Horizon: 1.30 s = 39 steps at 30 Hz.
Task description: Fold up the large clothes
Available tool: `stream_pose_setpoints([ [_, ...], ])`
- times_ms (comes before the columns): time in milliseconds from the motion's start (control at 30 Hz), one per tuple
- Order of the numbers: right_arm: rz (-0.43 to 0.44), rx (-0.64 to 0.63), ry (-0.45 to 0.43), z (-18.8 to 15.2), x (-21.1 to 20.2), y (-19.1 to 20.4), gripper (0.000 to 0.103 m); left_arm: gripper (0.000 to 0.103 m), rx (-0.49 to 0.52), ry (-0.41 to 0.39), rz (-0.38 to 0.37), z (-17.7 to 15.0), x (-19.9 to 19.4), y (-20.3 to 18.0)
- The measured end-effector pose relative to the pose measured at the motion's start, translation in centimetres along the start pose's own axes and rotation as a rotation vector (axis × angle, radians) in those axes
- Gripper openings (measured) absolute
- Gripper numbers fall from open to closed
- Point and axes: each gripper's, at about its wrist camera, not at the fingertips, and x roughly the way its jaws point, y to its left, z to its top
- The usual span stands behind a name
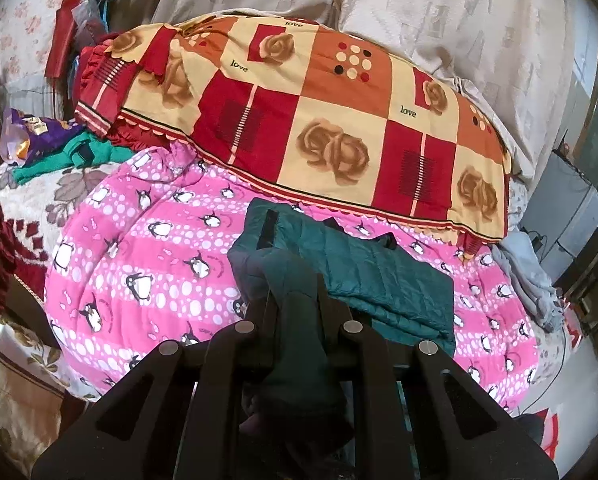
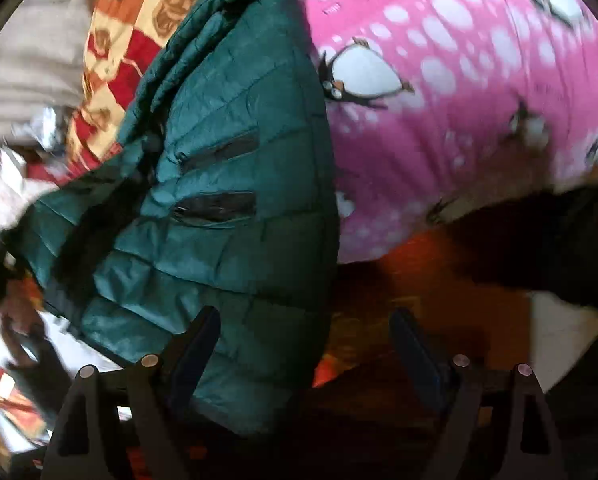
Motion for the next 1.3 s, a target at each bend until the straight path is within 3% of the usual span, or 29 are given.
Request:
stream_pose_setpoints([
  [100, 0.062, -0.003, 0.048, 0.1, 1.6, 0.1, 0.084, 0.011, -0.005, -0.002, 0.005, 0.0, 0.0, 0.0],
  [267, 0.07, -0.038, 0.166, -0.2, 5.0, 1.2, 0.081, 0.011, -0.016, 0.002, 0.019, -0.5, -0.3, 0.5],
  [333, 0.05, -0.136, 0.184, -0.6, 4.9, 2.9, 0.062, 0.011, -0.017, 0.004, 0.025, -0.7, -0.3, 0.8],
  [400, 0.001, -0.201, 0.148, -0.6, 4.0, 3.9, 0.034, 0.011, -0.02, 0.009, 0.025, -0.9, -0.1, 1.0],
  [467, -0.03, -0.247, 0.098, -0.7, 2.6, 4.7, 0.017, 0.011, -0.019, 0.014, 0.026, -1.1, -0.1, 1.2],
  [500, -0.051, -0.284, 0.061, -0.8, 1.5, 5.3, 0.014, 0.011, -0.015, 0.014, 0.029, -1.2, -0.1, 1.3],
  [567, -0.083, -0.385, -0.012, -1.3, -1.0, 7.0, 0.012, 0.011, -0.013, 0.009, 0.042, -1.5, -0.4, 1.6],
  [667, -0.055, -0.593, -0.159, -2.6, -6.2, 11.1, 0.011, 0.011, -0.03, 0.014, 0.049, -2.4, -0.6, 2.8],
  [767, -0.059, -0.69, -0.278, -2.8, -10.0, 14.0, 0.011, 0.011, -0.063, 0.027, 0.038, -3.6, -1.2, 4.0],
  [1067, -0.02, -0.788, -0.524, -1.1, -19.4, 18.7, 0.01, 0.011, -0.153, -0.067, -0.063, -3.8, -5.2, 4.9],
  [1300, -0.058, -0.777, -0.622, 4.2, -19.9, 20.6, 0.01, 0.011, -0.143, -0.123, -0.06, 0.4, -2.4, 2.6],
])
